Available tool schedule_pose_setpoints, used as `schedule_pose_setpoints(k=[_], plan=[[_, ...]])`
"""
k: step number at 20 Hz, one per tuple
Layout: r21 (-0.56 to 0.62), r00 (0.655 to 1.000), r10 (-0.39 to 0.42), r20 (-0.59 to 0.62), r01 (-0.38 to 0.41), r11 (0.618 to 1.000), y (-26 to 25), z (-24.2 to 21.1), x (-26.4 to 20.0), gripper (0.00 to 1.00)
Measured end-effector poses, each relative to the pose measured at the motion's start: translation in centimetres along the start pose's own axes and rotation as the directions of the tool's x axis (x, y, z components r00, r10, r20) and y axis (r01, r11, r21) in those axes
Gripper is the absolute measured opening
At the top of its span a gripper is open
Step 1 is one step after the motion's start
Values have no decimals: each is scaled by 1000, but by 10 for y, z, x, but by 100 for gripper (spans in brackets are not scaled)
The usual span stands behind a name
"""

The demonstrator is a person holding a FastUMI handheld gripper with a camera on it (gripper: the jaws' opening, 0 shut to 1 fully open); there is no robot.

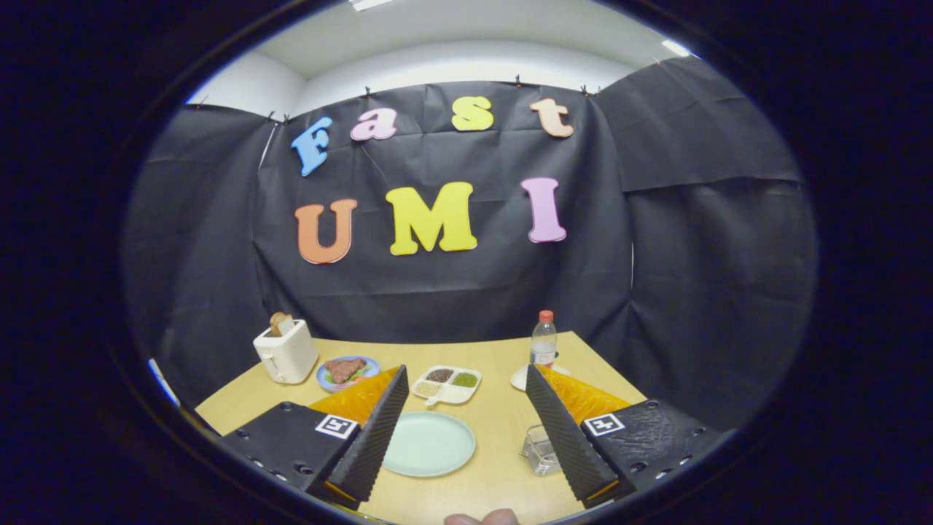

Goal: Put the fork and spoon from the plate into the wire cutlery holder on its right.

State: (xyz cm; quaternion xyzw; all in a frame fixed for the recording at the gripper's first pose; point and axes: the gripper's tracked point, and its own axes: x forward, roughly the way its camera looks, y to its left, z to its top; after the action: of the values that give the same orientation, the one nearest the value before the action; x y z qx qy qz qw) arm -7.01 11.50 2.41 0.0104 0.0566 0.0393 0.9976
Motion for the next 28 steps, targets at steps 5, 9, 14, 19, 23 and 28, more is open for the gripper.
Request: schedule_pose_setpoints(k=[5,9,14,19,23,28], plan=[[26,996,-3,95,1,1000,17,25,-11,96],[-6,988,-20,154,21,1000,23,35,-19,96],[-17,985,-62,161,66,998,20,30,-19,96],[-22,982,-78,173,83,996,15,36,-21,96],[-28,983,-70,168,76,997,23,34,-22,96],[-74,981,-39,192,55,996,35,34,-22,96]])
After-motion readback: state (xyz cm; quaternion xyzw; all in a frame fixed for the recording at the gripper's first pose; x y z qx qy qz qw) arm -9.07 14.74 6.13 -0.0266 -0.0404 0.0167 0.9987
